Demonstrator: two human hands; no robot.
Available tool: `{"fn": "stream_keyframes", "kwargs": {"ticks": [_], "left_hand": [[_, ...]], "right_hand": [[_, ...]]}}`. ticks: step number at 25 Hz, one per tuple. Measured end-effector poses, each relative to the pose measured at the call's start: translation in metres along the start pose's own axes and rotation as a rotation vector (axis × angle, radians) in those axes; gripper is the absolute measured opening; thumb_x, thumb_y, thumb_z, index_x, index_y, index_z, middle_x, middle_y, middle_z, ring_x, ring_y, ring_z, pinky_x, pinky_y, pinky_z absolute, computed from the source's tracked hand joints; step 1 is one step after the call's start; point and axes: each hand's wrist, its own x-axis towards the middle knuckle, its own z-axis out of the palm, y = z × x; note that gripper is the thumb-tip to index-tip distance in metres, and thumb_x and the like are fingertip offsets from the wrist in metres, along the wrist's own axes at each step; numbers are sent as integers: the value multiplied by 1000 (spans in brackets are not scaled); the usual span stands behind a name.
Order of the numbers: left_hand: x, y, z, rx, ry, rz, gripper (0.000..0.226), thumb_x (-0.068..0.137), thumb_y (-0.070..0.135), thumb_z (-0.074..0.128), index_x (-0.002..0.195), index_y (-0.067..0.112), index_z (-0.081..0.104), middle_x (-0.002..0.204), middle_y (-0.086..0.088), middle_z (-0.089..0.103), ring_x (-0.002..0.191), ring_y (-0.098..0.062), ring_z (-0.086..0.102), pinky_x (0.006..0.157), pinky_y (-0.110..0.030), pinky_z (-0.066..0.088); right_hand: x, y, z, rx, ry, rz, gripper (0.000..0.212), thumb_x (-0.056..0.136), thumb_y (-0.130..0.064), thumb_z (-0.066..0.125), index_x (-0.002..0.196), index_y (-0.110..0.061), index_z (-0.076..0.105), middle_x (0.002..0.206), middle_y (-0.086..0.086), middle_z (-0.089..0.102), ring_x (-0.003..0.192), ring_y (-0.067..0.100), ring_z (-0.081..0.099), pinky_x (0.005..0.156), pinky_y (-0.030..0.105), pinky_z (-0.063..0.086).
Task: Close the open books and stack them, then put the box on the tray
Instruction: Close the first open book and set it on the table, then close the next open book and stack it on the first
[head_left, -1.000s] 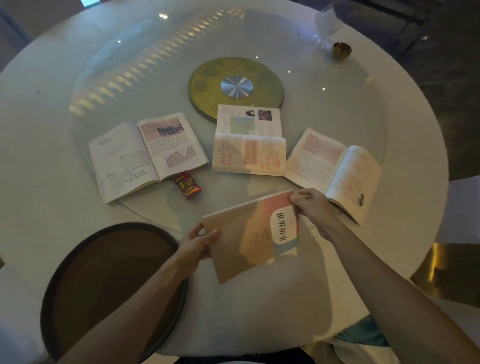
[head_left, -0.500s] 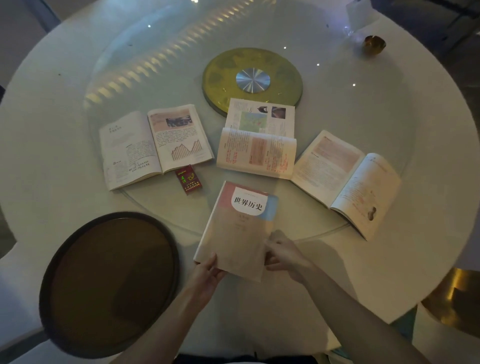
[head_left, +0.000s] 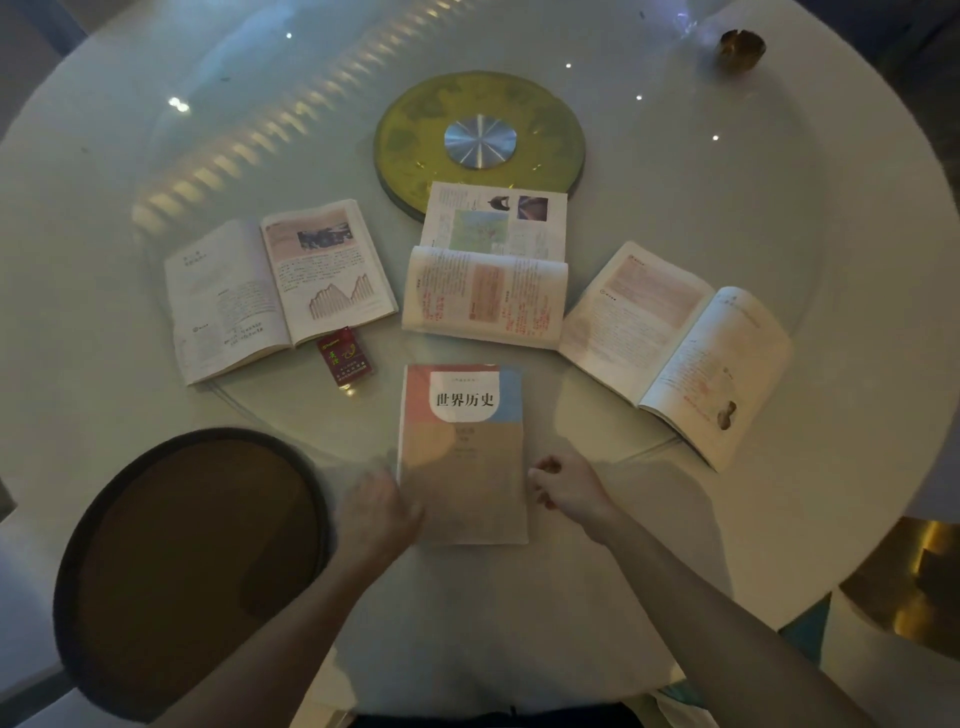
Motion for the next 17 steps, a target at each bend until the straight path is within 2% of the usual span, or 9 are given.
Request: {"fn": "stream_keyframes", "kwargs": {"ticks": [2,4,7,8,10,13,14,15,17], "left_hand": [[15,36,-17,-267,95,100,42,83,52,64,107,17,56,105,-2,61,96,-25,65,78,-37,53],[31,88,-27,-481,34,228,35,82,49,69,98,20,61,102,2,62,90,-19,64,76,-35,53],[42,167,-30,-621,-87,351,41,85,44,74,114,16,66,107,2,65,93,-15,66,75,-27,54],[44,194,-29,-682,-149,329,42,87,41,74,117,13,67,108,0,66,94,-16,68,74,-25,54],[42,243,-21,-895,-361,176,41,91,37,71,118,6,65,110,-9,67,95,-21,68,76,-29,57],[36,295,-3,-1141,-663,-100,45,93,39,68,117,2,59,115,-16,63,101,-26,66,82,-34,58],[34,305,5,-1183,-733,-148,50,93,41,68,122,1,58,120,-17,62,109,-27,65,84,-34,58],[32,315,12,-1238,-803,-182,55,93,43,67,127,0,56,126,-17,61,117,-28,63,87,-35,58],[30,334,25,-1380,-883,-238,56,97,42,61,136,3,52,132,-14,59,125,-27,59,94,-36,53]], "right_hand": [[3,-2,-32,45,67,-49,12,96,-16,64,84,-16,66,82,6,69,69,18,63,69,38,52],[8,-5,-75,81,171,-97,8,96,-19,64,89,-17,68,84,4,70,72,18,65,72,39,54],[18,-5,-139,68,382,-146,11,94,-23,67,93,-12,71,87,3,71,79,18,64,67,27,48],[22,-2,-160,91,449,-144,14,93,-24,68,94,-10,70,89,3,70,81,18,63,66,25,46],[30,4,-198,137,535,-99,22,94,-31,69,101,-10,68,96,2,70,84,18,63,69,26,46],[51,19,-241,180,549,20,43,95,-37,67,127,-9,59,115,6,69,84,20,68,68,27,48],[58,23,-249,173,537,33,52,96,-37,67,137,-8,55,124,9,67,93,23,70,72,28,50],[64,27,-258,143,526,34,59,96,-37,67,145,-8,51,136,10,63,111,27,67,83,30,51],[74,34,-272,75,489,6,64,97,-37,65,153,-10,47,154,10,51,138,29,52,106,39,48]]}}
